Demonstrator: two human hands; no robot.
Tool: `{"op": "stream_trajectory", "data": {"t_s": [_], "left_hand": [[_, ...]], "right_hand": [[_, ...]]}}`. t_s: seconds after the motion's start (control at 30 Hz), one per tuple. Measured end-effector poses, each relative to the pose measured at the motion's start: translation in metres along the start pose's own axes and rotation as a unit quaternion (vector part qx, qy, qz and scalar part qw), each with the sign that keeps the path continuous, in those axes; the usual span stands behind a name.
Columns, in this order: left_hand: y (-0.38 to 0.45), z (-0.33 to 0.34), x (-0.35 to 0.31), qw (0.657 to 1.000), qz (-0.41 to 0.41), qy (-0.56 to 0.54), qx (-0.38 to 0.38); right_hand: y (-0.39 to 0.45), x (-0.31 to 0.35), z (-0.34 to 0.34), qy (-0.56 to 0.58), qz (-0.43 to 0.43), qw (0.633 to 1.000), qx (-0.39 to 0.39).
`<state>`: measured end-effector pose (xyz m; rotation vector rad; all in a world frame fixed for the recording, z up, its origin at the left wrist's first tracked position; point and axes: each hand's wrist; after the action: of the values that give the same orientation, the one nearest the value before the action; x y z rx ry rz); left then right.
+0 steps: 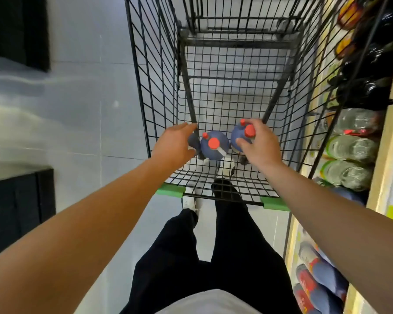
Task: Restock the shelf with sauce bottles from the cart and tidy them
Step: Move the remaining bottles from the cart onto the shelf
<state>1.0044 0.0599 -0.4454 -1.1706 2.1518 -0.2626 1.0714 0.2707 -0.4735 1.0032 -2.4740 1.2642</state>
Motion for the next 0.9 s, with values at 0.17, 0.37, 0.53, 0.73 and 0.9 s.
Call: {"op": "stream_trajectory", "data": {"t_s": [0.17,0.37,0.53,0.73,0.9], "left_hand": [[-0.007,0.030,0.010,0.990,-0.113,-0.050,-0.074],[-0.009,0.054,0.010,0.969,-0.151,-0.099,-0.167],[-0.012,0.043,0.011,0.972,-0.142,-0.107,-0.152],[-0.010,0.018,0.001,0.973,-0.124,-0.075,-0.180],[-0.002,-0.009,-0.008,0.968,-0.103,-0.081,-0.214]], "right_hand": [[0.006,-0.002,0.013,0.041,0.017,0.998,-0.051],[0.012,-0.012,0.016,0.032,0.020,0.996,-0.075],[0.013,-0.012,0.005,0.064,0.059,0.992,-0.093],[0.005,-0.013,-0.005,0.084,0.053,0.991,-0.092],[0.003,-0.014,-0.016,0.084,0.047,0.992,-0.077]]}}
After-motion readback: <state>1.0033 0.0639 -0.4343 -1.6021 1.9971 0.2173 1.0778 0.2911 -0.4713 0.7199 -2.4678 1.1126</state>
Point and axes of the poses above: each hand's wrist, its own y-axis towards the middle knuckle, its own z-axis out of the palm, x = y × z, and after that the axes turned 14 degrees about z, right-handed
